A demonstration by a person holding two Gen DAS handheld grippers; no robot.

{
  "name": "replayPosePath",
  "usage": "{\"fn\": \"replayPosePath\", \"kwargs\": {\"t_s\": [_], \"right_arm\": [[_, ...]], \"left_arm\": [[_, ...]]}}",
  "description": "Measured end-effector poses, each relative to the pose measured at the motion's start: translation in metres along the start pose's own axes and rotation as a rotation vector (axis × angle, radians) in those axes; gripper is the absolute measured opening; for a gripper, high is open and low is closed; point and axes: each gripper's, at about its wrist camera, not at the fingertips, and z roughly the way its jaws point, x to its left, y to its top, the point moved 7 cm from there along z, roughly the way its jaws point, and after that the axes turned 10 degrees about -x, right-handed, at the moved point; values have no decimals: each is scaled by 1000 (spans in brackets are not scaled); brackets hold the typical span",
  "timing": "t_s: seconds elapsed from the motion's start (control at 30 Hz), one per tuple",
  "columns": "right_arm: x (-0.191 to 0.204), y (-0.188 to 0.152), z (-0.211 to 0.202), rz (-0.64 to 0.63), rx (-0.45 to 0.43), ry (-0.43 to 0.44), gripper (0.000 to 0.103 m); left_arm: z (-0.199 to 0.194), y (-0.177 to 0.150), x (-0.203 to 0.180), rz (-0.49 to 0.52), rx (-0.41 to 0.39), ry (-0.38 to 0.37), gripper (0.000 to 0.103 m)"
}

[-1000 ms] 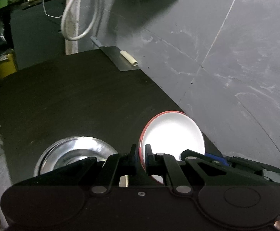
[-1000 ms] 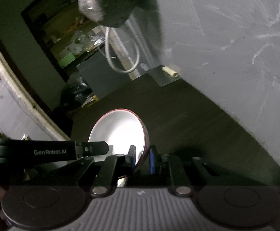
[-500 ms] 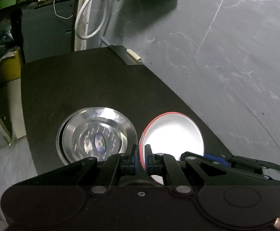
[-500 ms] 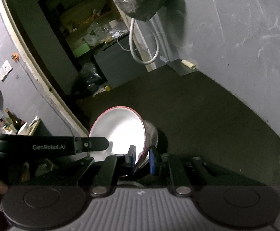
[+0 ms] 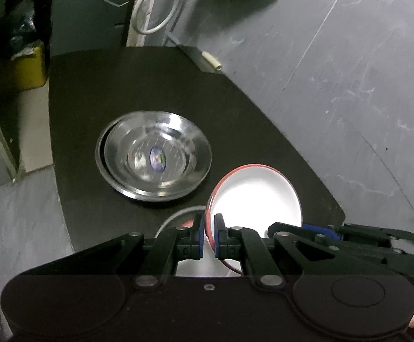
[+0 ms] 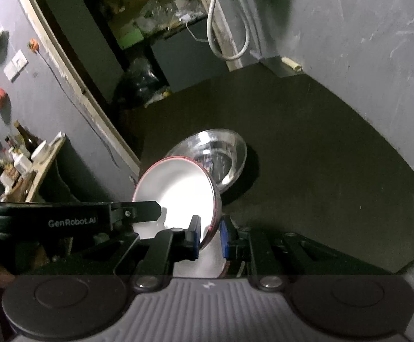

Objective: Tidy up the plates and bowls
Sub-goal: 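Lift the second white bowl and carry it over the bowl stack, then lower the second white bowl into the stacked bowls and open both tools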

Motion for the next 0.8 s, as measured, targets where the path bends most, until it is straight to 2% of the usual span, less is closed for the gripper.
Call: {"fn": "replayPosePath", "kwargs": {"t_s": [0.23,0.8], "right_arm": [[1,-6,6,-13,57,0,16],[-5,-13,32,11,177,23,16]], "left_arm": [[6,-23,10,-59,61,5,7],[20,-32,20,-101,126,37,8]]}}
